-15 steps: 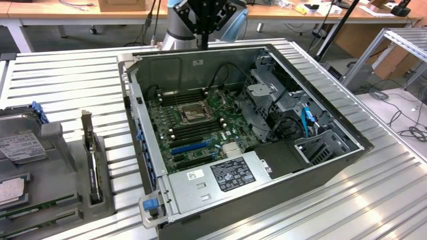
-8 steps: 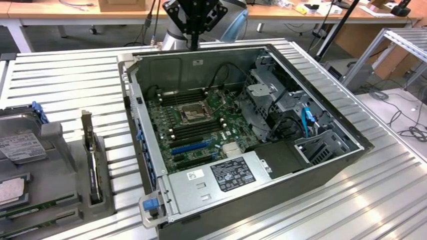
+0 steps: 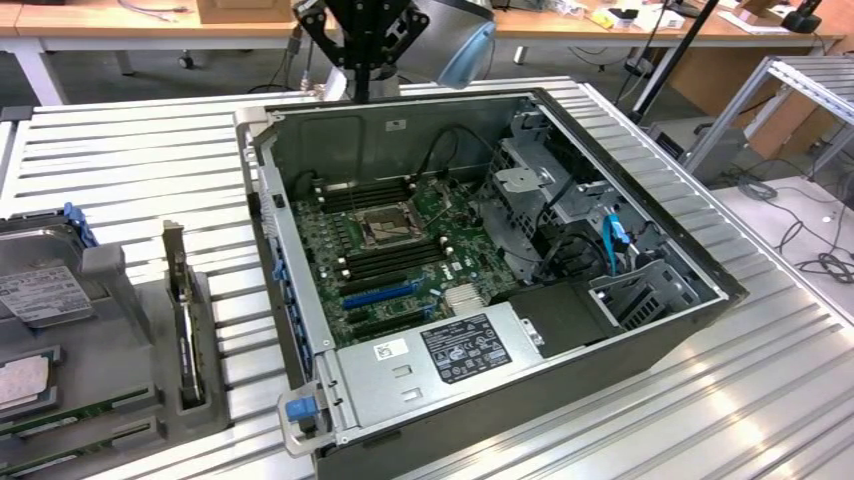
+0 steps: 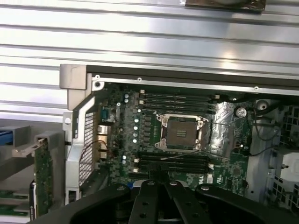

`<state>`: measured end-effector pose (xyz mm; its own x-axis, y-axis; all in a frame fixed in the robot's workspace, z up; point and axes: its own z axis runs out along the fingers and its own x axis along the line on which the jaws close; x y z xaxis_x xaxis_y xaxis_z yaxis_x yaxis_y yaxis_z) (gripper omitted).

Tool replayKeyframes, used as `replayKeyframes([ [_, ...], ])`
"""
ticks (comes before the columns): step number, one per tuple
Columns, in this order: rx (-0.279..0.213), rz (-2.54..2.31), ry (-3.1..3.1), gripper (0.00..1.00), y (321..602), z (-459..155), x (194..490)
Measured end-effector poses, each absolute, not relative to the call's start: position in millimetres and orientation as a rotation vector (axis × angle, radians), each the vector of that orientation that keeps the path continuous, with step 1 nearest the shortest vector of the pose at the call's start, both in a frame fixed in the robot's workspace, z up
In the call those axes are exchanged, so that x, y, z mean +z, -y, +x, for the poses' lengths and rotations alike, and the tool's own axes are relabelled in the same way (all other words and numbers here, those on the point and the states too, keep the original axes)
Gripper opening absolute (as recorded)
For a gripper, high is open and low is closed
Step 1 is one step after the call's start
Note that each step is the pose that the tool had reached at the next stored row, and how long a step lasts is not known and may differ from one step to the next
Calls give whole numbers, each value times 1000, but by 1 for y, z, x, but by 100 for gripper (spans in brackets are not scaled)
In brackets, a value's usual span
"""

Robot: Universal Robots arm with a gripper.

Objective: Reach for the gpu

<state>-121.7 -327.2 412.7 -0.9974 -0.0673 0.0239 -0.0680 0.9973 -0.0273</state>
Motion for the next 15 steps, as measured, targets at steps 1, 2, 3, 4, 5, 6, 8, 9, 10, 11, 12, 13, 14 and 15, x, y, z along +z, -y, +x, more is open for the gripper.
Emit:
replayKeyframes([
  [1, 43, 106, 3115, 11, 327, -125, 413],
  [2, 42, 106, 3114, 11, 328, -127, 413],
  [3, 41, 106, 3112, 11, 328, -131, 413],
  [4, 40, 106, 3111, 11, 328, -134, 414],
  [5, 39, 106, 3110, 11, 328, -136, 414],
  [6, 38, 106, 3110, 11, 328, -139, 414],
  [8, 36, 106, 3105, 11, 329, -146, 415],
  [9, 35, 105, 3102, 11, 329, -148, 415],
  [10, 35, 105, 3099, 11, 329, -150, 415],
  [11, 35, 105, 3097, 11, 329, -150, 415],
  [12, 35, 106, 3095, 11, 329, -150, 415],
  [13, 34, 106, 3093, 11, 329, -150, 415],
  [14, 34, 105, 3092, 11, 329, -150, 415],
  [15, 34, 105, 3092, 11, 329, -150, 415],
])
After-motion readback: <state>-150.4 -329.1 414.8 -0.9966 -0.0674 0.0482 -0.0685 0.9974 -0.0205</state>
